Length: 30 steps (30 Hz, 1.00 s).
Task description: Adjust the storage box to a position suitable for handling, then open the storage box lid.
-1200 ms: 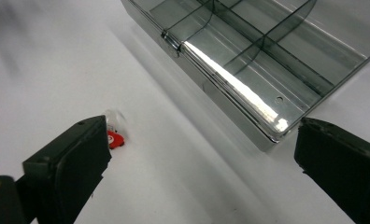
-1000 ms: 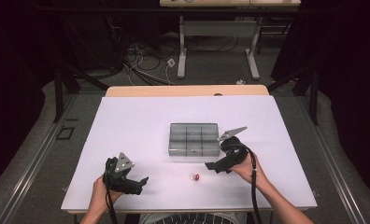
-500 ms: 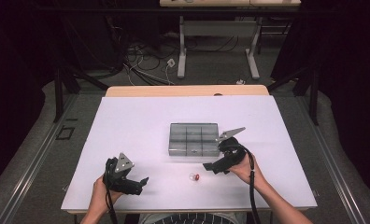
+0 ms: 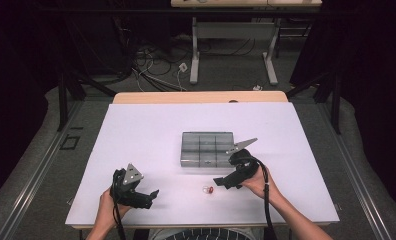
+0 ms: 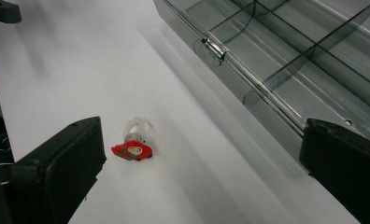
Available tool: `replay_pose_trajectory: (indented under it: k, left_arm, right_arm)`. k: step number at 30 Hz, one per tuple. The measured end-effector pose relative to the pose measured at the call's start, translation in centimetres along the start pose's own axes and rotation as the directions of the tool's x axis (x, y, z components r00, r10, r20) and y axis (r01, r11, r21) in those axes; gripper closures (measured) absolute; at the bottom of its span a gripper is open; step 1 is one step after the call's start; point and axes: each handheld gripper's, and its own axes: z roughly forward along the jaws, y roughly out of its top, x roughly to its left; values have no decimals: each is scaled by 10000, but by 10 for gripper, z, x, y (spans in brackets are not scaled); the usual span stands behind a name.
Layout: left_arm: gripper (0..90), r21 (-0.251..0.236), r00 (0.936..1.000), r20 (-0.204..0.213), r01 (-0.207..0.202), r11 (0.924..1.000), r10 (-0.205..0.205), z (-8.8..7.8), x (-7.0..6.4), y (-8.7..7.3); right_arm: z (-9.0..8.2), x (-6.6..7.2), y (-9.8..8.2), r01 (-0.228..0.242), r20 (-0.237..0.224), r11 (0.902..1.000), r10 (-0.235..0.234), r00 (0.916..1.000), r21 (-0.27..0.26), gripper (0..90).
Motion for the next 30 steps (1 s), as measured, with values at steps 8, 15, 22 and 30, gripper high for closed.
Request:
replay_pose_trajectory:
  k: [8,15,22,30]
  left_arm:
    - [0,71,10000,9,-45,10000,45,0,0,0]
    - [0,48,10000,29,-29,10000,29,-1,0,0]
    - [0,126,10000,-8,-56,9999,56,-1,1,0]
    - [0,57,10000,2,-22,10000,22,0,0,0]
  right_arm:
    - [3,1,1,29,-218,10000,-31,9998,-73,1]
    - [6,3,1,27,-334,10000,-28,9994,-29,7]
    - [10,4,2,-15,-318,10000,13,9995,-75,120]
    - [13,3,0,-186,-245,9990,177,9995,-395,292]
